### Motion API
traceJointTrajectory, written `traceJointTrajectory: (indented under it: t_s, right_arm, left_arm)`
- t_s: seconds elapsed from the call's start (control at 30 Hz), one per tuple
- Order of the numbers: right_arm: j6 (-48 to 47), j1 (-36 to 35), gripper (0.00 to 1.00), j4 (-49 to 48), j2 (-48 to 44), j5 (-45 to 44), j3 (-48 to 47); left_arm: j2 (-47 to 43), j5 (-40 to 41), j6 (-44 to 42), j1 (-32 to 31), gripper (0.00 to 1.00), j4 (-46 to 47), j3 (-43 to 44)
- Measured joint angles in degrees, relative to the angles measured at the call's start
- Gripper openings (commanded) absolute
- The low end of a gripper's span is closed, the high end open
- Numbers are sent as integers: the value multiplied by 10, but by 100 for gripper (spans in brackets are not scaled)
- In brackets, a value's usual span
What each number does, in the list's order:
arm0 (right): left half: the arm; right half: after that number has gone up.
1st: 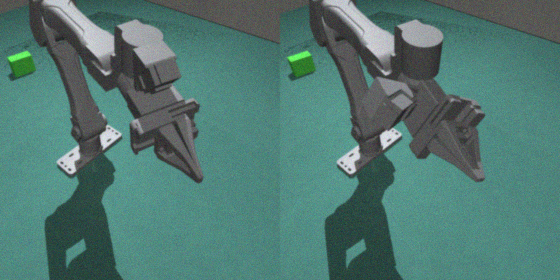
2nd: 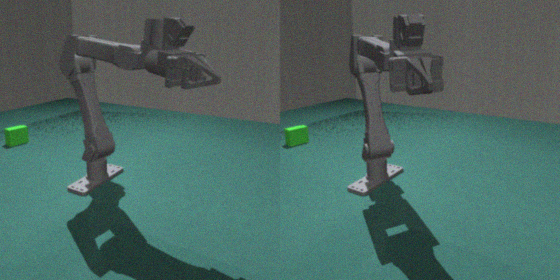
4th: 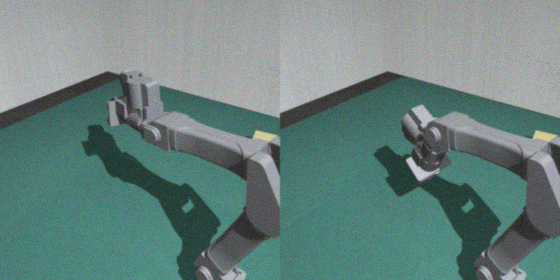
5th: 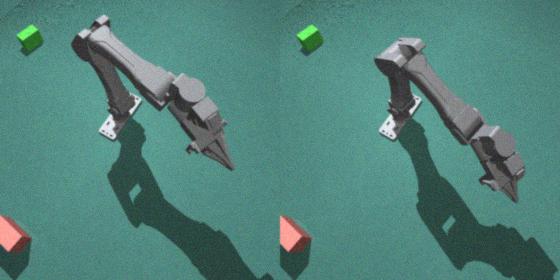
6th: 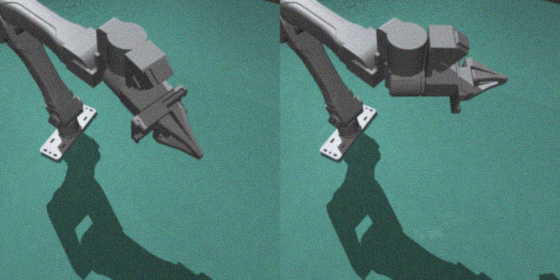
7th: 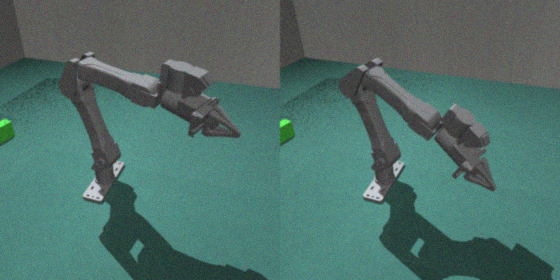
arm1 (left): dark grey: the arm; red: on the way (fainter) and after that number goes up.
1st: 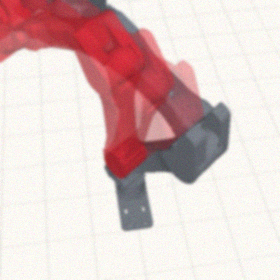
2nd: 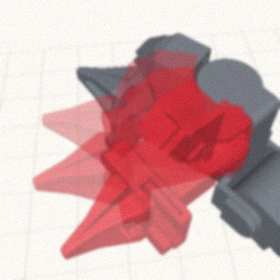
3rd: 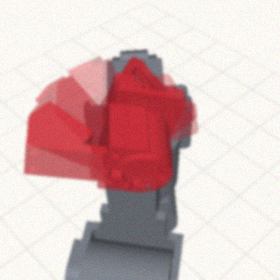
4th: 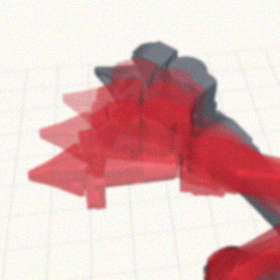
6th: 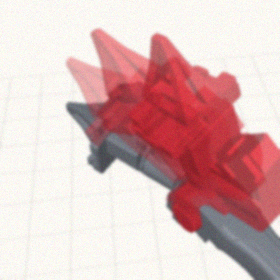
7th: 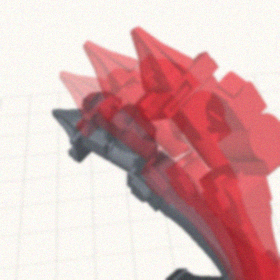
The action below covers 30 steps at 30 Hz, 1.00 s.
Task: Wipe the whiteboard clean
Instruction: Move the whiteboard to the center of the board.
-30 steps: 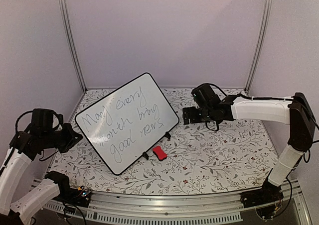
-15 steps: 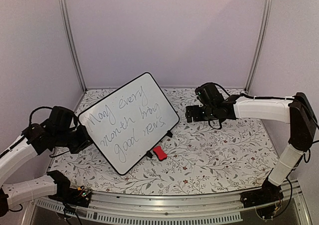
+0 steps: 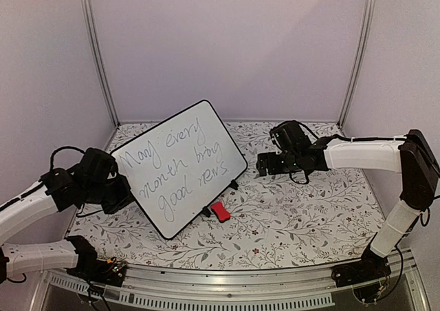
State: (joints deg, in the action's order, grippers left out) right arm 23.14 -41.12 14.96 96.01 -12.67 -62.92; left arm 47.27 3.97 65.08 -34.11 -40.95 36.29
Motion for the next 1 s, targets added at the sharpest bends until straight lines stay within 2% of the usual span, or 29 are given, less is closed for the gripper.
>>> traceJointTrajectory:
  t_s: [0.7, 1.0]
  right_arm:
    - [-6, -1, 99, -26, 1, 7, -13]
    - [-2, -1, 99, -21, 28, -5, -41]
  left_arm:
    - [-28, 48, 100, -34, 0, -41, -39]
    - [15, 78, 148, -67, 0, -61, -21]
